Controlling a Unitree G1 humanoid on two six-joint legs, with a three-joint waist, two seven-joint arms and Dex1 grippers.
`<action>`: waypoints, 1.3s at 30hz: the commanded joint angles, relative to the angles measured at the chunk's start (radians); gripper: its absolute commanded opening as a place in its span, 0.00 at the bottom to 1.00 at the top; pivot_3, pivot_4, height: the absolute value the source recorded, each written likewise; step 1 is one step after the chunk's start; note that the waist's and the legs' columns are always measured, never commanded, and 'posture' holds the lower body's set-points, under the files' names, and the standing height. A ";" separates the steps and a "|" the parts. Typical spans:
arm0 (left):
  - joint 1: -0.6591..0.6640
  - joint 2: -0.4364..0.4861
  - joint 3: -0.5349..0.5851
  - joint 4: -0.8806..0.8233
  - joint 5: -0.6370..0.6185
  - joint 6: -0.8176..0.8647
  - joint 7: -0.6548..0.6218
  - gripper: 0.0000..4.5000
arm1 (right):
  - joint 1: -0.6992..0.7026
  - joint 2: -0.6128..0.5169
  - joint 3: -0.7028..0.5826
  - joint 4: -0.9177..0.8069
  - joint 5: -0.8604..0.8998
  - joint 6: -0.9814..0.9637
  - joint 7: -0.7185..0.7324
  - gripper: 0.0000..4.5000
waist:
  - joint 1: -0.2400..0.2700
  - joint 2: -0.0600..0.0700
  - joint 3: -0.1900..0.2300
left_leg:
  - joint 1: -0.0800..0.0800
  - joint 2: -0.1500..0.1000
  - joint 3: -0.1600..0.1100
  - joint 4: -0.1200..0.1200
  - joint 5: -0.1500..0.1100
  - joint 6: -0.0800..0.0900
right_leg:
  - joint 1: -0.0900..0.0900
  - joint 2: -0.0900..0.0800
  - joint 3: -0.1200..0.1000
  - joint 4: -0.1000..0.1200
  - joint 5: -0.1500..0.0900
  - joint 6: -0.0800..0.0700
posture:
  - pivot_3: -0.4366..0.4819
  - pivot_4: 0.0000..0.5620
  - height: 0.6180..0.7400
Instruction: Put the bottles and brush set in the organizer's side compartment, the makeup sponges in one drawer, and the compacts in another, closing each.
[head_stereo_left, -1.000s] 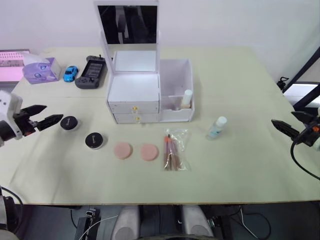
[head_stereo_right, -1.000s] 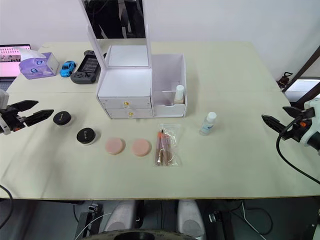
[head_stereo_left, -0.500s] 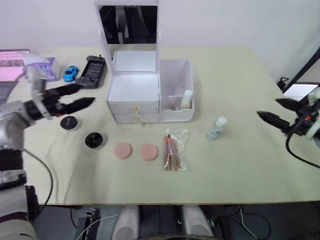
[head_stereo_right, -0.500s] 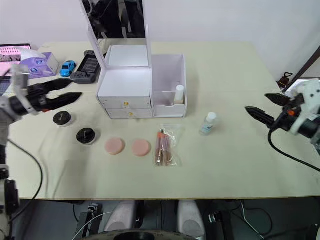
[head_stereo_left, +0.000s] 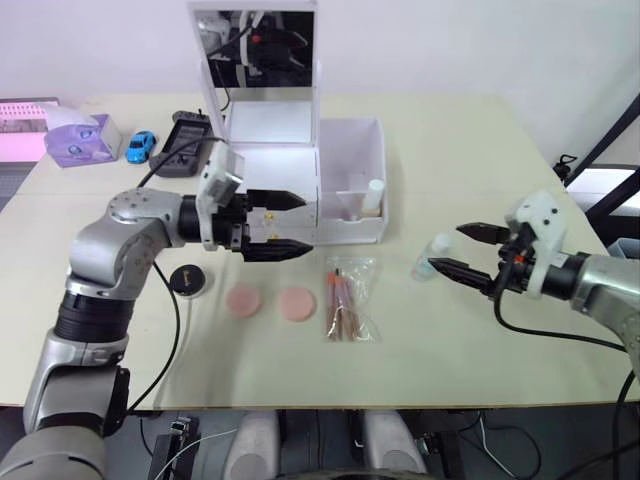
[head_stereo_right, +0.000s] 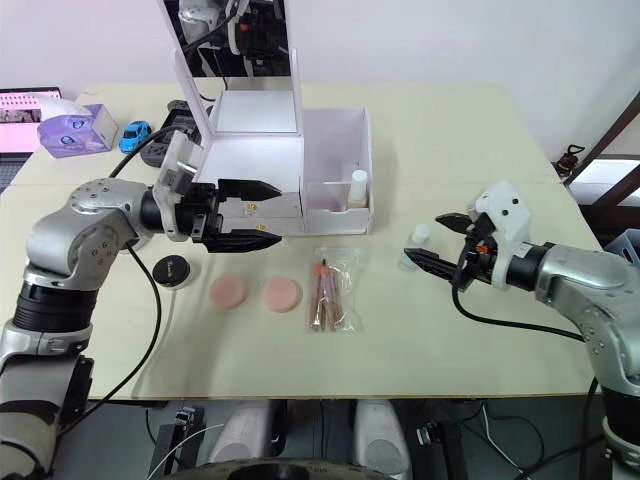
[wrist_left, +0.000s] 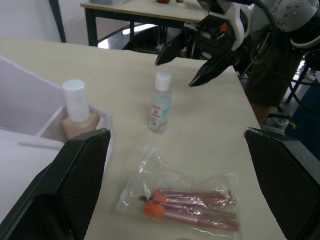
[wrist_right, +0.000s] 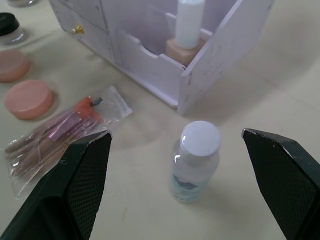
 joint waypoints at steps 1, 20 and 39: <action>0.004 -0.021 -0.004 -0.060 0.002 -0.004 0.037 1.00 | -0.034 0.016 0.002 -0.001 -0.020 -0.006 -0.044 0.98 | 0.001 0.000 0.000 | 0.000 0.000 0.000 0.000 0.000 0.000 | 0.000 0.000 0.000 0.000 0.000 0.000 | 0.48 0.27 1.00; 0.037 -0.057 -0.011 -0.124 -0.005 0.018 0.114 1.00 | -0.066 0.058 0.047 0.006 -0.019 0.034 -0.080 0.51 | 0.000 0.000 0.000 | 0.000 0.000 0.000 0.000 0.000 0.000 | 0.000 0.000 0.000 0.000 0.000 0.000 | 0.48 0.27 1.00; 0.034 -0.042 0.001 -0.085 0.020 -0.007 0.112 1.00 | -0.062 0.045 0.011 0.022 0.002 -0.040 0.002 0.25 | 0.000 0.000 0.000 | 0.000 0.000 0.000 0.000 0.000 0.000 | 0.000 0.000 0.000 -0.001 0.000 0.000 | 0.48 0.27 1.00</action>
